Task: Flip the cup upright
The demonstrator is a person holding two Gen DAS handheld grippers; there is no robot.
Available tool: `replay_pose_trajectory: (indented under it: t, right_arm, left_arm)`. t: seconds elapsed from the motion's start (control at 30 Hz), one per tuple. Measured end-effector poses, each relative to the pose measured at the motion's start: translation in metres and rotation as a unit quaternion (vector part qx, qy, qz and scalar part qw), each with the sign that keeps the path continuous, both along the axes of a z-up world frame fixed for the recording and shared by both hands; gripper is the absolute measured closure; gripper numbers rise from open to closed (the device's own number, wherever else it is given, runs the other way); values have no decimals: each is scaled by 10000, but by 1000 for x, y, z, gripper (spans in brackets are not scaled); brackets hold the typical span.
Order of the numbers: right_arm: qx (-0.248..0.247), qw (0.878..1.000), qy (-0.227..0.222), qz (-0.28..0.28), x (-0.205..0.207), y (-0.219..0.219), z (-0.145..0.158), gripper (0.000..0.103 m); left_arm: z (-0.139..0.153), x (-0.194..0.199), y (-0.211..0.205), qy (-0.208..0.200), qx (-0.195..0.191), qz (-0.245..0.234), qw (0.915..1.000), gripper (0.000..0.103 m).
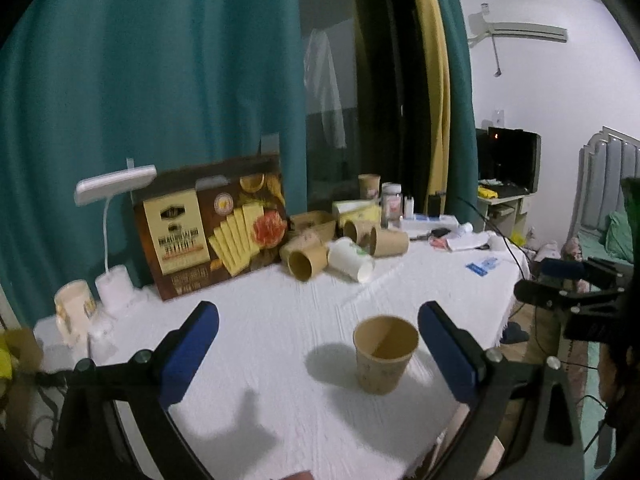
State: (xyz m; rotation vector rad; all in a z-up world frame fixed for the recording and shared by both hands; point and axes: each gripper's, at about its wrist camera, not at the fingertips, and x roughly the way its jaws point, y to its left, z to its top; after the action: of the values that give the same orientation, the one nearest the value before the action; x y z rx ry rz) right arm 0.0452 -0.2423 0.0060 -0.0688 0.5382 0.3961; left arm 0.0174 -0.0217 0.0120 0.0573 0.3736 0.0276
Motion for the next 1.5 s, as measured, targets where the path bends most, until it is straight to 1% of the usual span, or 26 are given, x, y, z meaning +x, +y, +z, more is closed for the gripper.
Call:
replay_pose_trajectory:
  t: [0.13, 0.27, 0.4, 0.5, 0.57, 0.7, 0.73, 0.93, 0.97, 1.0, 1.07, 1.3, 1.5]
  right_arm:
    - [74, 9998, -192, 31, -3, 0, 21, 29]
    - [122, 9987, -499, 75, -11, 2, 45, 27]
    - [179, 9967, -788, 123, -22, 6, 68, 24]
    - [246, 9950, -958, 167, -31, 8, 84, 22]
    - [286, 9939, -1049, 195, -38, 11, 92, 22]
    - [336, 9925, -1147, 240, -50, 18, 103, 20]
    - [356, 9923, -1155, 255, -51, 21, 104, 20]
    - [472, 9921, -1080, 431, -56, 38, 104, 16]
    - [473, 9922, -1055, 455, -56, 41, 103, 15]
    - [477, 9924, -1037, 466, -55, 44, 102, 11]
    - [482, 9928, -998, 456, -53, 48, 98, 9]
    - [471, 9953, -775, 346, -39, 51, 84, 9]
    - [465, 9963, -652, 325, -31, 50, 77, 9]
  left_arm:
    - [14, -3, -1, -210, 76, -43, 9997, 3]
    - [32, -10, -3, -510, 100, -64, 9986, 3]
    - [49, -18, 1, -757, -35, -75, 9971, 3]
    - [61, -23, 5, -868, -157, -84, 9961, 3]
    - [66, -26, 9, -879, -236, -94, 9958, 3]
    - [74, -32, 24, -889, -557, -69, 9945, 3]
    - [75, -33, 27, -901, -586, -56, 9942, 3]
    - [75, -42, 42, -953, -558, -2, 9939, 3]
    - [74, -42, 44, -938, -550, 9, 9941, 3]
    - [72, -41, 47, -905, -550, 20, 9944, 3]
    - [69, -40, 50, -873, -557, 25, 9946, 3]
    - [62, -38, 57, -833, -606, 20, 9947, 3]
    - [59, -39, 54, -794, -610, 27, 9950, 3]
